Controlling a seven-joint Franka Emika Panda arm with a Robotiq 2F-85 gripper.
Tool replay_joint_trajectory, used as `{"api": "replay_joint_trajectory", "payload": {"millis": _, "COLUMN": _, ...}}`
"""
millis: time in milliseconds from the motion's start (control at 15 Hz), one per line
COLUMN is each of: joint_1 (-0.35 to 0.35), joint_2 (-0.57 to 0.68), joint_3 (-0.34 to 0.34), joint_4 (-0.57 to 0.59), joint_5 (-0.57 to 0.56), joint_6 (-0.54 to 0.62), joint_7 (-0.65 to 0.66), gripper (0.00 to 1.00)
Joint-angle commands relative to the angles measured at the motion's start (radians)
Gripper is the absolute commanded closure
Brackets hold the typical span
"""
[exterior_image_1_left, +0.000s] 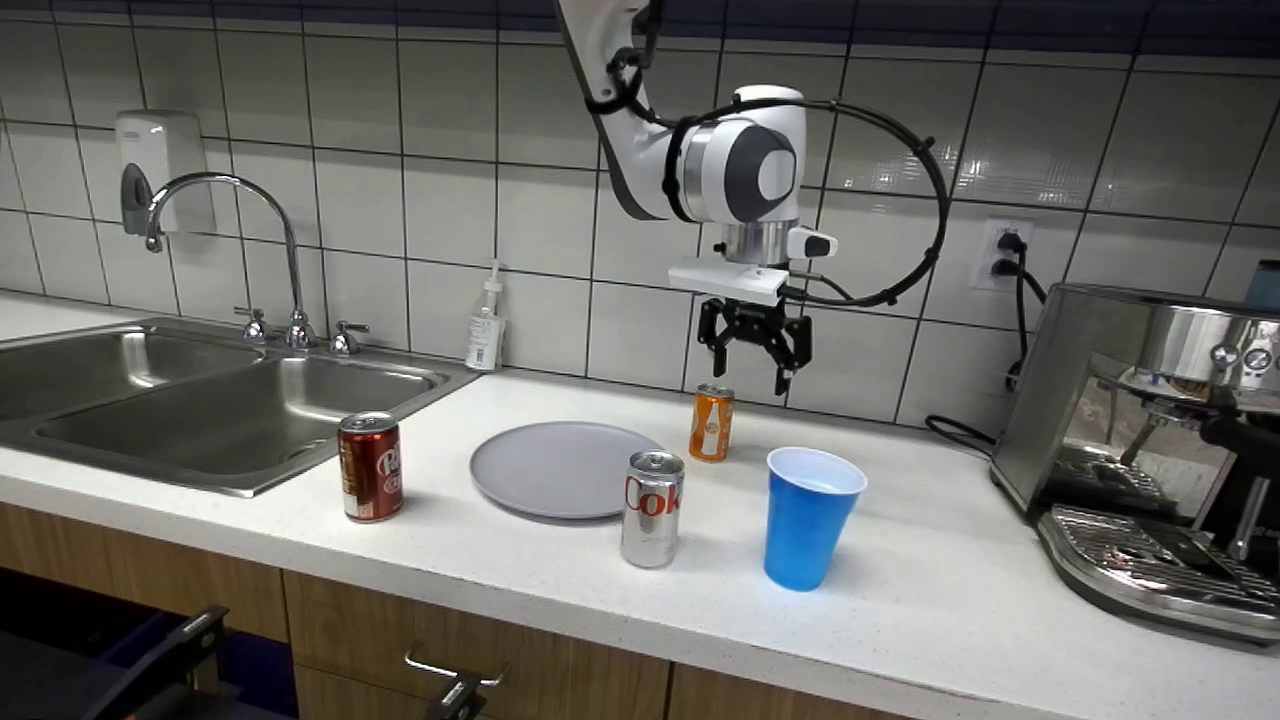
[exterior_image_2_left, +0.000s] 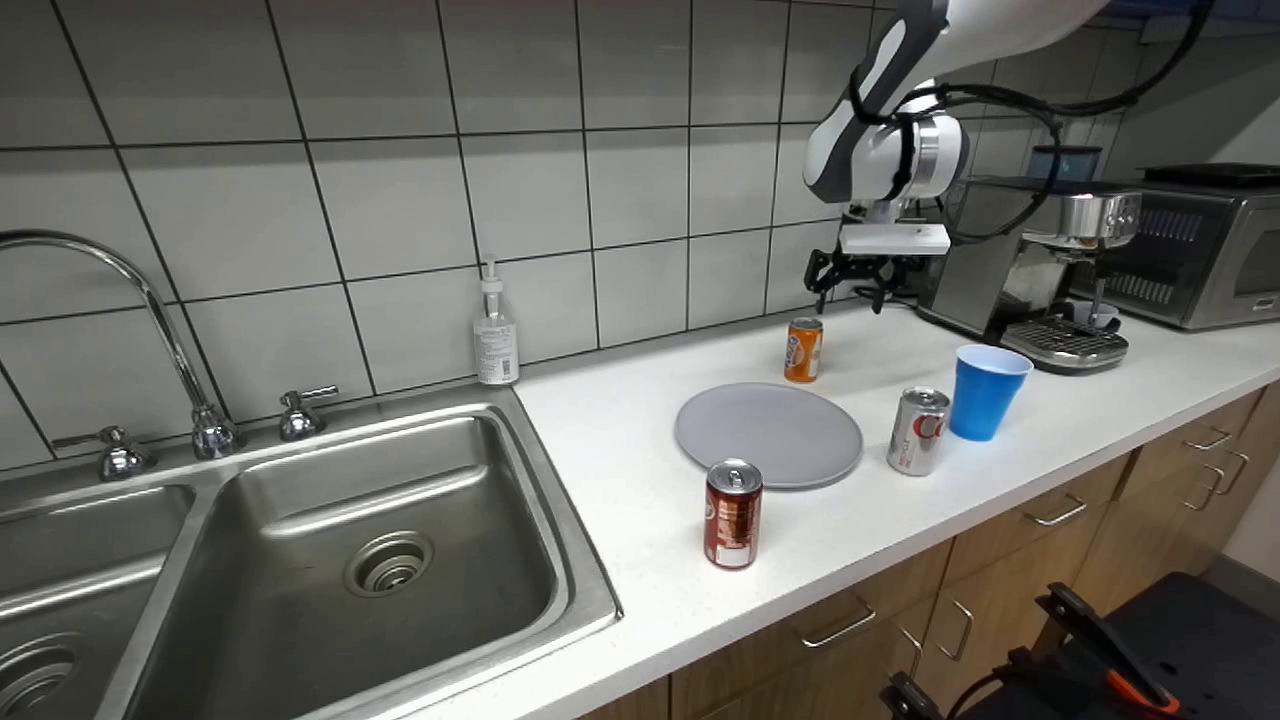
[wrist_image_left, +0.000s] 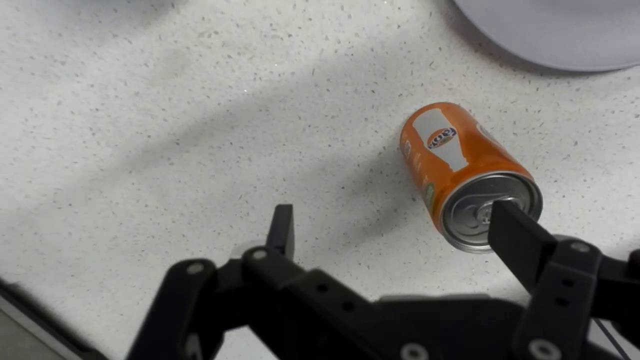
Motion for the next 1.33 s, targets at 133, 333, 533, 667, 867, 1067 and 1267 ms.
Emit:
{"api": "replay_joint_trajectory", "payload": {"millis": 133, "joint_1": -0.022, "joint_2": -0.127, "joint_3": -0.004, "joint_4": -0.153, "joint_5": -0.003, "joint_6": 0.016, "joint_7": -0.057, "gripper": 0.00}}
{"api": "replay_joint_trajectory", "payload": {"millis": 333, "joint_1": -0.022, "joint_2": -0.172, "joint_3": -0.019, "joint_4": -0.215, "joint_5": -0.007, "joint_6": 0.017, "joint_7": -0.066, "gripper": 0.00}}
{"api": "replay_joint_trajectory", "payload": {"millis": 533, "joint_1": -0.019, "joint_2": -0.217, "joint_3": -0.037, "joint_4": -0.276, "joint_5": -0.013, "joint_6": 0.027, "joint_7": -0.063, "gripper": 0.00}}
{"api": "replay_joint_trajectory", "payload": {"millis": 667, "joint_1": -0.018, "joint_2": -0.248, "joint_3": -0.050, "joint_4": -0.319, "joint_5": -0.016, "joint_6": 0.041, "joint_7": -0.058, "gripper": 0.00}}
{"api": "replay_joint_trajectory", "payload": {"millis": 867, "joint_1": -0.015, "joint_2": -0.292, "joint_3": -0.072, "joint_4": -0.381, "joint_5": -0.028, "joint_6": 0.064, "joint_7": -0.048, "gripper": 0.00}}
{"api": "replay_joint_trajectory", "payload": {"millis": 1067, "joint_1": -0.012, "joint_2": -0.329, "joint_3": -0.096, "joint_4": -0.438, "joint_5": -0.043, "joint_6": 0.089, "joint_7": -0.033, "gripper": 0.00}}
{"api": "replay_joint_trajectory", "payload": {"millis": 1267, "joint_1": -0.007, "joint_2": -0.353, "joint_3": -0.117, "joint_4": -0.478, "joint_5": -0.061, "joint_6": 0.107, "joint_7": -0.016, "gripper": 0.00}}
